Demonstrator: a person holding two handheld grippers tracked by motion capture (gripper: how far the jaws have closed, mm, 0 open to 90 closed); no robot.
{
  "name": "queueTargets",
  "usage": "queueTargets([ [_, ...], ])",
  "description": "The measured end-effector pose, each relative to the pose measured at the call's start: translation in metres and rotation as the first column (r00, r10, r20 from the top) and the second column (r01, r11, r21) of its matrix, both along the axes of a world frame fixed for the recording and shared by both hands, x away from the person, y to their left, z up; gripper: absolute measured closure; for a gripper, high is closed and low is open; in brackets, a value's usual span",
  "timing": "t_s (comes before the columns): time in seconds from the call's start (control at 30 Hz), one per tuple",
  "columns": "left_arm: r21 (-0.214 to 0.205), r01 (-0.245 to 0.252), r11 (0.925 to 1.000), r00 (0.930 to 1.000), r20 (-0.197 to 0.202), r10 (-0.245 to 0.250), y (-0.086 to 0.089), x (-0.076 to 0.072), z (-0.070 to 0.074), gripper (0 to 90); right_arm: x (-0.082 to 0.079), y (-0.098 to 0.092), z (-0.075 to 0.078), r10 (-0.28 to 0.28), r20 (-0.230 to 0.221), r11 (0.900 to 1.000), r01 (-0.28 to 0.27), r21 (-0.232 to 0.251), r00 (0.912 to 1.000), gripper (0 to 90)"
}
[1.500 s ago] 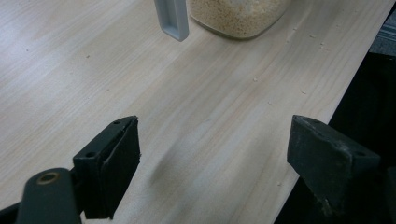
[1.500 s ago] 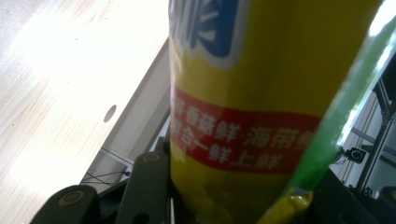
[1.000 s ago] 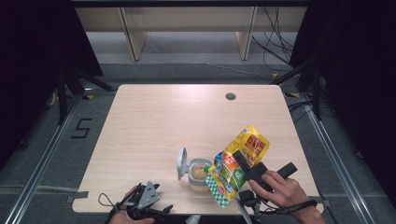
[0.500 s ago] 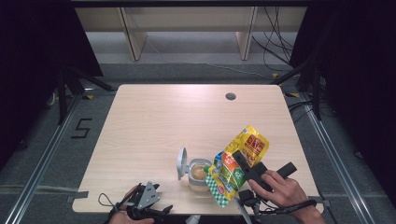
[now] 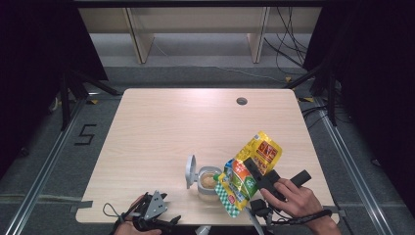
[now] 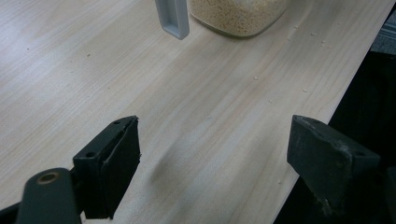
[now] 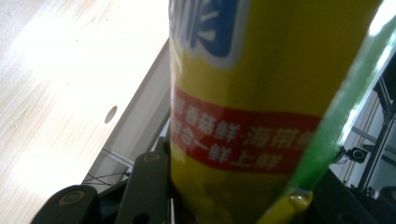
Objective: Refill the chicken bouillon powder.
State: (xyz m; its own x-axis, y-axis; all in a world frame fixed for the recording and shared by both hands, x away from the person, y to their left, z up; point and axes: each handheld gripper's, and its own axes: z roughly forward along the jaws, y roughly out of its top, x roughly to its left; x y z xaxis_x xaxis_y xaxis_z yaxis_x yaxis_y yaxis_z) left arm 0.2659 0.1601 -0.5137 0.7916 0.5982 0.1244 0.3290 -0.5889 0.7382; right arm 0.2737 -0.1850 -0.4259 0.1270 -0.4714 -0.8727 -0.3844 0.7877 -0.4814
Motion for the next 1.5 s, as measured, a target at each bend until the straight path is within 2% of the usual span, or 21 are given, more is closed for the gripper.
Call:
queueTargets([
  [0.1,-0.013,-0.005,0.9999,1.0,0.006,0.006,-0.0003,0.0005,0.0001,16.9,0.0002,-0.0007,0.0,-0.003,0.0,1.0,0.003,-0.002,1.0,65.1],
  [0.23,0.011,0.002,0.9999,1.0,0.006,-0.002,0.0008,0.0008,0.0011,16.9,0.0008,-0.0014,-0.0001,-0.001,0.001,1.0,0.001,0.006,1.0,65.1],
  [0.27,-0.013,-0.005,0.9999,1.0,0.007,0.005,-0.0002,0.0006,0.0002,16.9,0.0009,-0.0014,-0.0001,0.0,0.001,1.0,0.0,0.006,1.0,65.1],
  [0.33,-0.001,-0.001,1.0,1.0,0.002,0.001,0.0004,-0.0001,0.0004,16.9,0.0008,-0.0016,-0.0003,0.001,-0.002,1.0,-0.001,0.007,1.0,65.1],
  [0.37,-0.023,-0.006,0.9997,1.0,-0.003,0.006,-0.0009,-0.0009,-0.0012,16.9,0.0008,-0.0016,-0.0004,0.001,-0.001,1.0,-0.001,0.007,1.0,65.1],
  [0.47,0.011,-0.001,0.9999,1.0,0.007,0.001,0.0011,0.0007,0.0015,16.9,0.0011,-0.0009,-0.0005,-0.004,-0.007,0.9999,0.004,0.014,1.0,65.1],
  [0.57,-0.023,-0.006,0.9997,1.0,-0.005,0.006,-0.0008,-0.0009,-0.0012,16.8,0.001,-0.0014,-0.0008,-0.002,-0.007,1.0,0.002,0.006,1.0,65.1],
  [0.63,0.014,0.0,0.9999,1.0,0.007,0.0,0.0011,0.0007,0.0014,16.8,0.0013,-0.0012,-0.0009,-0.004,-0.008,1.0,0.004,0.004,1.0,65.1],
  [0.73,-0.016,-0.002,0.9999,1.0,-0.004,0.002,-0.0003,-0.0008,-0.0008,16.9,0.001,-0.0013,-0.0015,-0.003,-0.011,1.0,0.003,0.004,0.9999,65.1],
  [0.8,-0.005,-0.003,1.0,1.0,0.002,0.003,0.0,0.0002,0.0001,16.9,0.001,-0.0008,-0.0018,-0.008,-0.014,0.9997,0.008,0.021,0.9999,65.1],
  [0.83,0.018,0.001,0.9998,1.0,0.008,-0.001,0.0012,0.0009,0.0015,16.9,0.0009,-0.0009,-0.0016,-0.008,-0.015,0.9997,0.008,0.022,0.9999,65.1],
  [0.93,-0.023,-0.005,0.9997,1.0,-0.006,0.005,-0.001,-0.0009,-0.0015,16.9,0.001,-0.0012,-0.0013,-0.009,-0.013,0.9994,0.009,0.033,0.9999,65.1],
  [1.03,0.017,0.0,0.9999,1.0,0.007,0.0,0.0013,0.0007,0.0014,16.9,0.0006,-0.0015,-0.0013,-0.011,-0.011,0.9992,0.012,0.037,0.9999,65.1],
  [1.07,-0.009,-0.005,1.0,1.0,0.0,0.005,0.0,-0.0003,0.0,16.9,0.0006,-0.0015,-0.0014,-0.009,-0.012,0.9993,0.01,0.037,0.9999,65.1],
  [1.13,-0.02,-0.004,0.9998,1.0,-0.007,0.004,-0.0006,-0.0009,-0.0014,16.9,0.0007,-0.0012,-0.002,-0.01,-0.013,0.9994,0.01,0.034,0.9999,65.1],
  [1.23,-0.006,-0.006,1.0,1.0,0.002,0.006,-0.0001,0.0,0.0,16.9,0.0015,-0.0005,-0.0014,0.0,-0.008,1.0,0.0,0.005,1.0,65.1],
  [1.27,-0.024,-0.005,0.9997,1.0,-0.005,0.005,-0.001,-0.0009,-0.0017,16.9,0.0014,-0.0004,-0.002,-0.005,-0.019,0.9998,0.005,0.017,0.9998,65.1],
  [1.33,-0.023,-0.005,0.9997,1.0,-0.006,0.005,-0.0011,-0.0008,-0.0018,16.9,0.0015,-0.0008,-0.0018,0.0,-0.014,1.0,0.001,0.007,0.9999,65.1],
  [1.43,0.0,-0.003,1.0,1.0,-0.002,0.003,0.0,-0.0001,-0.0002,16.8,0.0012,-0.001,-0.0021,-0.008,-0.017,0.9993,0.008,0.036,0.9998,65.2],
  [1.47,-0.026,-0.006,0.9996,1.0,-0.005,0.006,-0.0012,-0.001,-0.0019,16.8,0.0011,-0.0011,-0.0017,-0.008,-0.016,0.9996,0.009,0.025,0.9998,65.2],
  [1.5,-0.026,-0.008,0.9996,0.9999,-0.008,0.008,-0.0013,-0.0015,-0.0022,16.9,0.0014,-0.0012,-0.001,-0.005,-0.013,0.9999,0.005,0.009,0.9999,65.2],
])
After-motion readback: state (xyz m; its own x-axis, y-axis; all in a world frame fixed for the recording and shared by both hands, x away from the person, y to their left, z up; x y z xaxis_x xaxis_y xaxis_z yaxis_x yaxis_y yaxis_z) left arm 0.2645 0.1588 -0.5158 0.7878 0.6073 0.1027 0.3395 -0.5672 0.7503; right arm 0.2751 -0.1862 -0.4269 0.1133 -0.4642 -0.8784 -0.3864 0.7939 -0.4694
